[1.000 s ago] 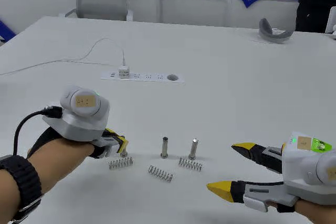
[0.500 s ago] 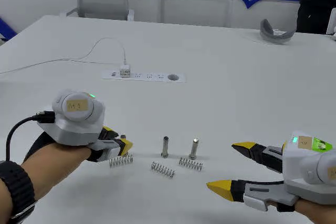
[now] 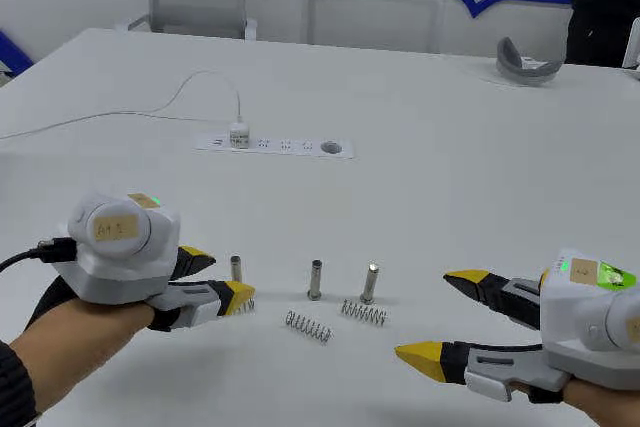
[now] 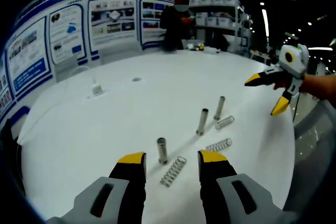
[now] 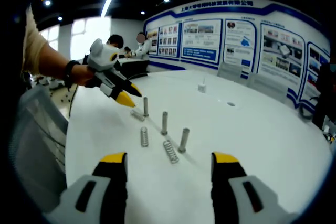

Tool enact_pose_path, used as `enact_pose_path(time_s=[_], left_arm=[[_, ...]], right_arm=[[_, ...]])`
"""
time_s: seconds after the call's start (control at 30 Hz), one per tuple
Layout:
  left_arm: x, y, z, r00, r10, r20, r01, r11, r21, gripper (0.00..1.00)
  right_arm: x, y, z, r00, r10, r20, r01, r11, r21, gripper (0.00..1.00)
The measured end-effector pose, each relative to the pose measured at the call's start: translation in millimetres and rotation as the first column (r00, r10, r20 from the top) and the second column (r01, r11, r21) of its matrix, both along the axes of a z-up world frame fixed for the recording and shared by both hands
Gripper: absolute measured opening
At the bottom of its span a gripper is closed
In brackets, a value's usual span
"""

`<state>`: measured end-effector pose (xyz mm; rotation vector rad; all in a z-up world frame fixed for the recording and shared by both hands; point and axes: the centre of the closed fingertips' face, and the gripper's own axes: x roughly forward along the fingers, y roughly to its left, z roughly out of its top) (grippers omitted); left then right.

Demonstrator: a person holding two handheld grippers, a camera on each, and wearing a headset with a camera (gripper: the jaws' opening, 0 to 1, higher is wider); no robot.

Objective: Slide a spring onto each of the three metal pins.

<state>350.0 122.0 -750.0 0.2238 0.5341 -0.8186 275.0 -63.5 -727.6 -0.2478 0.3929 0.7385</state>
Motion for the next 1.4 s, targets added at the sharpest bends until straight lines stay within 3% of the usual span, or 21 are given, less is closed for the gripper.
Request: enact_pose_path(time_s=[0.17, 0.53, 0.73, 1.4], left_arm=[[-6.3, 0.9, -3.7, 1.0, -0.023, 0.006, 0.023, 1.0, -0.006, 0.42], [-13.9, -0.1, -27.4, 0.994, -0.112, 0.013, 0.11, 0.988, 0.104, 0.4], [-10.4, 3.3, -40.3, 0.992, -0.122, -0.015, 0.123, 0.983, 0.139, 0.36], [-5.1, 7.4, -47.6, 0.992, -0.124, -0.022, 0.126, 0.974, 0.187, 0.15]], right_arm=[[0.2, 0.3, -0.4, 1.0, 0.001, -0.002, -0.001, 1.0, -0.001, 0.66], [0.1, -1.8, -1.6, 1.0, -0.004, -0.005, 0.004, 1.0, 0.0, 0.66], [0.4, -2.8, -2.5, 1.0, -0.008, -0.009, 0.009, 1.0, 0.004, 0.66], [0.4, -2.7, -6.1, 1.0, -0.005, -0.017, 0.006, 1.0, 0.009, 0.66]])
